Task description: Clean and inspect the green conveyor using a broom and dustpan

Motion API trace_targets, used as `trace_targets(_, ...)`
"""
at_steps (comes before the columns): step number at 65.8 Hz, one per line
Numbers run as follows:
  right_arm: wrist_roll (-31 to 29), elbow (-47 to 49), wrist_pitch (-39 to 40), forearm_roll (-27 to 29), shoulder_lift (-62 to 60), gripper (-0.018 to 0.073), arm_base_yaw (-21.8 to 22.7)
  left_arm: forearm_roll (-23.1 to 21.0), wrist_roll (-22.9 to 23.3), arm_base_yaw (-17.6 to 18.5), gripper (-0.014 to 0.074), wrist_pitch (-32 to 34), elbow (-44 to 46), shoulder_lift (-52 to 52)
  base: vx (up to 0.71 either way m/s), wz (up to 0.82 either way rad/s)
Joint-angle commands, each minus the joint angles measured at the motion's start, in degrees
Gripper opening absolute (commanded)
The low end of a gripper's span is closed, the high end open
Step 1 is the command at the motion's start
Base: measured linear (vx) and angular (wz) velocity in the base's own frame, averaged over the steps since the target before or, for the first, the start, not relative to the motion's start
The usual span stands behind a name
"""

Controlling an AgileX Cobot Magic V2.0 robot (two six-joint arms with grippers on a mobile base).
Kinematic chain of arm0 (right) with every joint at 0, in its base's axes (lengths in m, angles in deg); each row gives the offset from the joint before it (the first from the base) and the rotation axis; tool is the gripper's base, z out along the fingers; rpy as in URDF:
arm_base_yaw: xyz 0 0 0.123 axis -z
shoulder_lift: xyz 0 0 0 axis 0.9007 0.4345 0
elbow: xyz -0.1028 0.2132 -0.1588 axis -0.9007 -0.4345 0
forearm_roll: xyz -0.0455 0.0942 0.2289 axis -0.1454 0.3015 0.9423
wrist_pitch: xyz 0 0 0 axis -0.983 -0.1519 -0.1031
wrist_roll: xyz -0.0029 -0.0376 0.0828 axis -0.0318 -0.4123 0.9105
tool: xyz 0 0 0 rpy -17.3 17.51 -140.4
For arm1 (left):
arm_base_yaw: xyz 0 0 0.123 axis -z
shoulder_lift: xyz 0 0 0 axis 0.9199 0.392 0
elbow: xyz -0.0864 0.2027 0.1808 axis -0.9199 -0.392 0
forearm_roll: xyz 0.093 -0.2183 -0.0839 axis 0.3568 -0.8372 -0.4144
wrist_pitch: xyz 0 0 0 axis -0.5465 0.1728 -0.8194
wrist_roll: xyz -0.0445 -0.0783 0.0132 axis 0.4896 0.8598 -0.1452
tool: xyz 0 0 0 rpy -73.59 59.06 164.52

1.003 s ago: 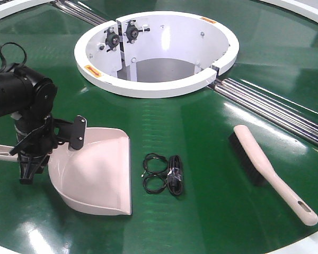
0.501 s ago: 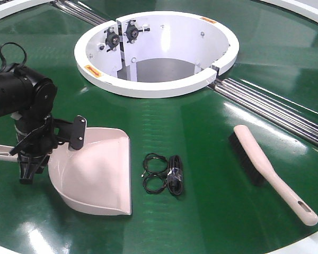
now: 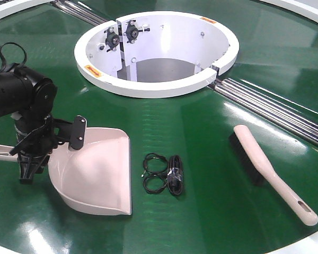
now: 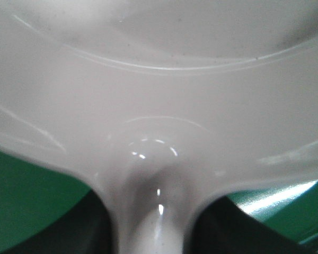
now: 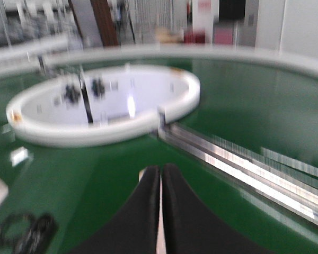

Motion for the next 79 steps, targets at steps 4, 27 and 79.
trace_targets(4,-0.09,9.37,-8.8,2.2,11.25,-0.0008,0.19,0.29,-0.07,0.24,-0.0006,-1.22,1.49,-2.57,0.0,0.0)
trace_targets(27,0.05,16.29,-18.66,2.94,24.65,0.0059,0.19,0.29,-0.07,0.24,-0.0006,-1.22,1.49,-2.57,0.0,0.0)
trace_targets(79,-10.37,36.96,-37.95,3.18,56.3,0.0547,0.19,0.29,-0.07,0.24,-0.0006,-1.22,1.49,-2.57,0.0,0.0)
